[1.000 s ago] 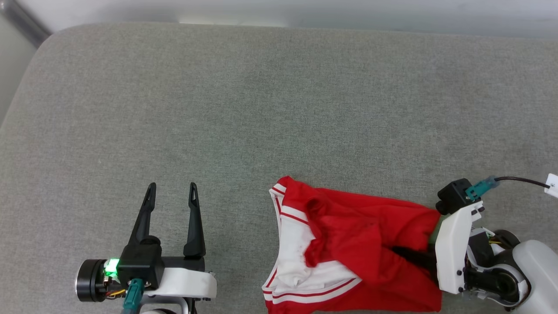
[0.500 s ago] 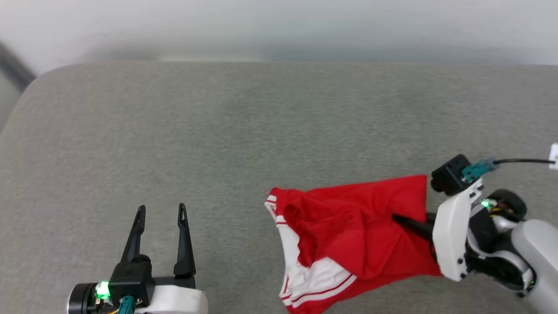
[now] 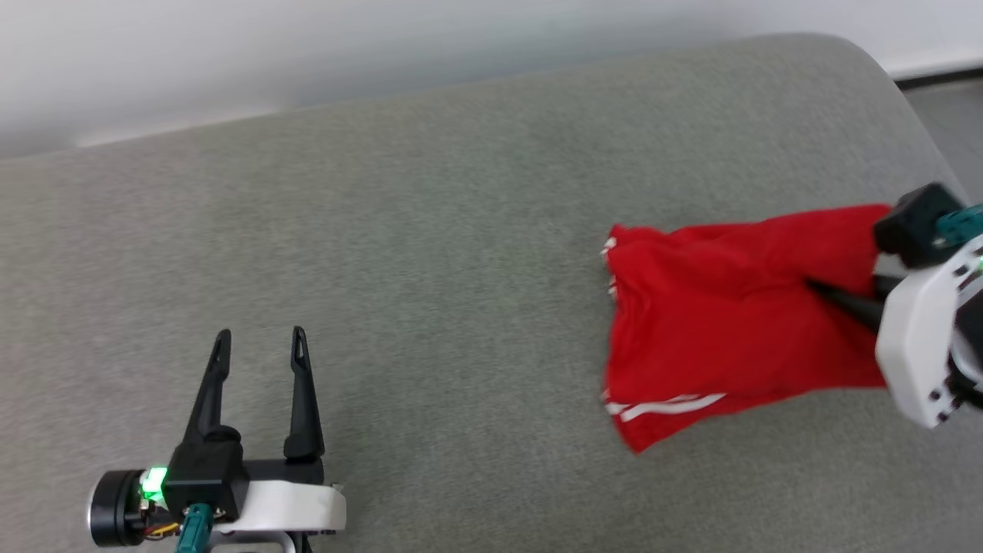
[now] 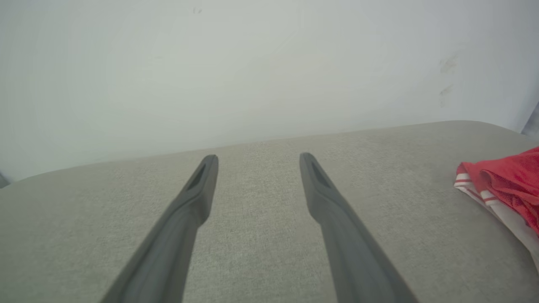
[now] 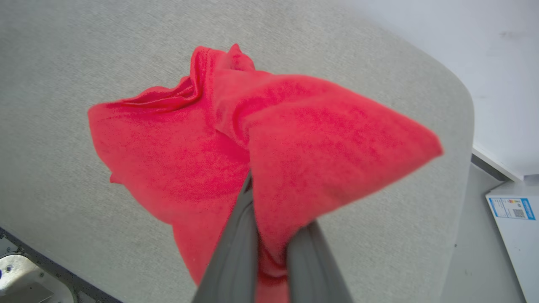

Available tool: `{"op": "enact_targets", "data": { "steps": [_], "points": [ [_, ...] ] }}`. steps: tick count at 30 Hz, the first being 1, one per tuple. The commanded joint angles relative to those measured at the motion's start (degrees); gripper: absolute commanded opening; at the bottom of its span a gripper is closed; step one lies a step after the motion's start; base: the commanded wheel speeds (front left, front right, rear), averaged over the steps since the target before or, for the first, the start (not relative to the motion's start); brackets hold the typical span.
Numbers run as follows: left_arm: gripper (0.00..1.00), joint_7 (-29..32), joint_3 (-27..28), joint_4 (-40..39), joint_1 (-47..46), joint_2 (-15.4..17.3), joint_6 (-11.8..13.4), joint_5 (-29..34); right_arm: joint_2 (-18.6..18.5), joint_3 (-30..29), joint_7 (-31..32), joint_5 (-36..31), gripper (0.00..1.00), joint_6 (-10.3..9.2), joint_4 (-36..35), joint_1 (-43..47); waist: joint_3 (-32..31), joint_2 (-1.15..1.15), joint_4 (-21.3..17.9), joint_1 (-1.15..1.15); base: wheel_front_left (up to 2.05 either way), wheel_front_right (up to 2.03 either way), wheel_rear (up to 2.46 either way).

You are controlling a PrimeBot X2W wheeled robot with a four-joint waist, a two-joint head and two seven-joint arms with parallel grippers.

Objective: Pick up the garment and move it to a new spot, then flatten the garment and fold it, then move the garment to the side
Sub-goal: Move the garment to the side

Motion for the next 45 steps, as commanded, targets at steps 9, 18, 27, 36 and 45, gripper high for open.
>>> {"op": "enact_targets", "data": {
  "steps": [9, 18, 27, 36, 45],
  "points": [
    [1.00, -0.1, 0.5, -1.3, -5.8, 3.4, -1.8, 1.6, -4.9, -3.6, -2.6, -6.1, 0.00, -0.06, 11.1, -6.5, 10.6, 0.00, -6.2, 0.00, 0.00, 0.00, 0.00],
    [1.00, -0.1, 0.3, -3.4, -8.7, 5.2, -1.5, 2.0, -3.2, -7.5, -6.1, -9.8, 0.00, -0.07, 26.3, -12.6, 16.6, 0.00, -5.1, 0.00, 0.00, 0.00, 0.00],
    [1.00, -0.1, 0.4, -5.1, -9.5, 5.9, -0.7, 1.4, 2.7, -10.7, -10.4, -14.4, 0.00, -0.07, 40.2, -16.9, 18.9, 0.00, -4.4, 0.00, 0.00, 0.00, 0.00],
    [1.00, -0.1, -0.7, -3.6, -7.6, 4.3, -0.1, 0.8, 5.9, -15.4, -17.8, -21.6, 1.00, -0.07, 49.6, -18.1, 13.6, 0.00, -2.5, 0.00, 0.00, 0.00, 0.00],
    [1.00, -0.1, -1.1, -3.1, -3.2, 2.3, 1.2, 0.1, 9.2, -25.2, -40.6, -33.8, 1.00, -0.07, 46.4, -16.4, 5.5, 0.00, 1.3, 0.00, 0.00, 0.00, 0.00]
  ]
}}
